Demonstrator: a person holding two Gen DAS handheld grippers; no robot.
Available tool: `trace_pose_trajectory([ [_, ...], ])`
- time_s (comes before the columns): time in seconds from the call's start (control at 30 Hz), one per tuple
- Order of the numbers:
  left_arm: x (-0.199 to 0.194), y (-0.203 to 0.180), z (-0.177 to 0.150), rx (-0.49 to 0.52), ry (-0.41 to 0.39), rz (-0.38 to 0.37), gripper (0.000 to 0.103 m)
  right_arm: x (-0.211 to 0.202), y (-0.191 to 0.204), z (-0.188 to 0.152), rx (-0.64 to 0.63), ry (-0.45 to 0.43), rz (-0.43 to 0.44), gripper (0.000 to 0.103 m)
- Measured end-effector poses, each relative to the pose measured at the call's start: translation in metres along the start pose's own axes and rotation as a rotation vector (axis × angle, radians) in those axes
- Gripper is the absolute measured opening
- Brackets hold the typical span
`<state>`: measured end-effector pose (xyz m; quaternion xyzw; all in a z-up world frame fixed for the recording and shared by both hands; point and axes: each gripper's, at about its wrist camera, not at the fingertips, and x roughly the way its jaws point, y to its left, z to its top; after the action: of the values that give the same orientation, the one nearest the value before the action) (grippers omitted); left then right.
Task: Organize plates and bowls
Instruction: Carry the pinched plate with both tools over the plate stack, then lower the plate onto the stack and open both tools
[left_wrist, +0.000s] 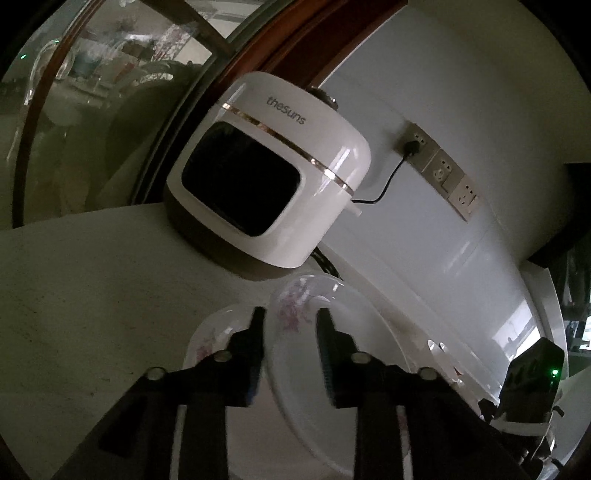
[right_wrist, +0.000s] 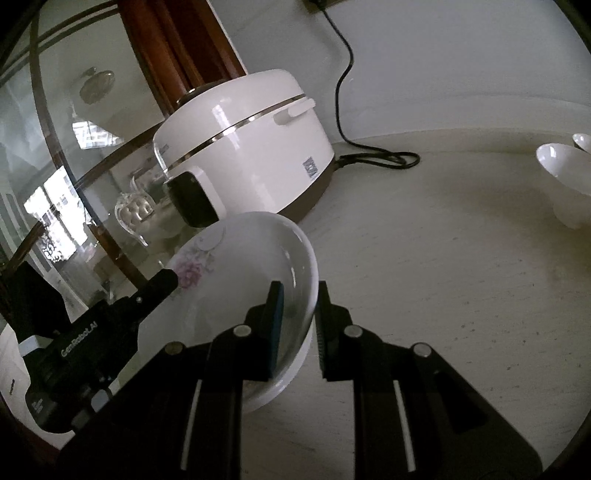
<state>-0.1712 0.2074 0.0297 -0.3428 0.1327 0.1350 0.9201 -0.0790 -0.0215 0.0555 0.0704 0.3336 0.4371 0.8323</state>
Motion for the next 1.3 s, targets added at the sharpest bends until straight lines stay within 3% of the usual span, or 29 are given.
trace_pose_trajectory([
  [0.2, -0.010, 0.012, 0.003, -0.033, -0.033, 0.018, 0.031, 0.008, 0.019, -0.007, -0.081, 0.020, -0.010, 0.020],
  [0.53, 0.002, 0.016, 0.003, -0.039, 0.029, 0.087, 0.031, 0.017, 0.018, -0.009, -0.060, 0.090, -0.009, 0.020],
  [0.77, 0.013, 0.016, 0.000, -0.026, 0.088, 0.146, 0.035, 0.014, 0.023, -0.011, -0.090, 0.084, -0.031, 0.020],
  [1.03, 0.019, 0.014, -0.002, -0.015, 0.106, 0.159, 0.035, 0.018, 0.027, -0.013, -0.123, 0.110, -0.088, 0.023],
  [1.3, 0.013, 0.013, -0.004, -0.008, 0.086, 0.144, 0.044, 0.020, 0.039, -0.015, -0.211, 0.112, -0.167, 0.029],
])
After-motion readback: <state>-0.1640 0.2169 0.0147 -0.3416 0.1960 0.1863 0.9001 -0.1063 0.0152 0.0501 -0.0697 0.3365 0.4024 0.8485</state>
